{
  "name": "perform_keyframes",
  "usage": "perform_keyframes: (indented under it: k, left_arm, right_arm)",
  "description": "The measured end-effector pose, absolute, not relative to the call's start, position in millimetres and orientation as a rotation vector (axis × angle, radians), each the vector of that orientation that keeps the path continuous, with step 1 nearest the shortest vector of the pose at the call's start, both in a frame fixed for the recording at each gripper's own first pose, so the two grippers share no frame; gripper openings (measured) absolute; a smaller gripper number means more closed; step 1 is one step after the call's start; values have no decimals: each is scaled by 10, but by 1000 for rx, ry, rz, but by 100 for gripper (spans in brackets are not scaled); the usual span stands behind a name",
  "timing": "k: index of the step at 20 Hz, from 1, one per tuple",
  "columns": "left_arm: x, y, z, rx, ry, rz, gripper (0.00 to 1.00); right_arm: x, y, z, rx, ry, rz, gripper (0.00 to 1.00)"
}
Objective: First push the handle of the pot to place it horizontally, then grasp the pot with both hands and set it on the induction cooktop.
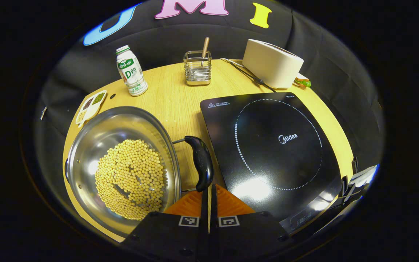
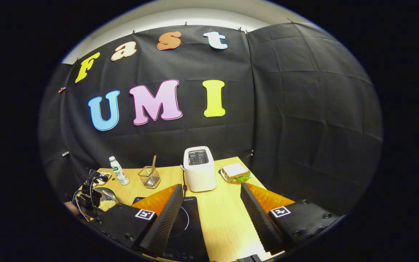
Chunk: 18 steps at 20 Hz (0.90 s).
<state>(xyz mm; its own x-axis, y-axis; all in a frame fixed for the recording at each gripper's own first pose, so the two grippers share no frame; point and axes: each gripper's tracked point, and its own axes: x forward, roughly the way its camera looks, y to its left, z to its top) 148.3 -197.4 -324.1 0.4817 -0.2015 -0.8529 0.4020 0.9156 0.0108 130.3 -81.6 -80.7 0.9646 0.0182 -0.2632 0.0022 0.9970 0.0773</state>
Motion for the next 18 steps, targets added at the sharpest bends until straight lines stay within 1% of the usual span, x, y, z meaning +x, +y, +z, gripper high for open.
perform_keyframes:
  k: [7, 12, 18]
  left_arm:
    - [1604, -1999, -3228, 224, 979, -371, 5]
    - [1549, -1957, -3163, 206, 960, -358, 5]
    - [1362, -1912, -2784, 115, 825, -366, 6]
  right_arm:
    - [1223, -838, -769, 78, 260, -7, 98]
    - [1128, -806, -750, 68, 260, -10, 98]
    - [1034, -593, -778, 42, 273, 23, 98]
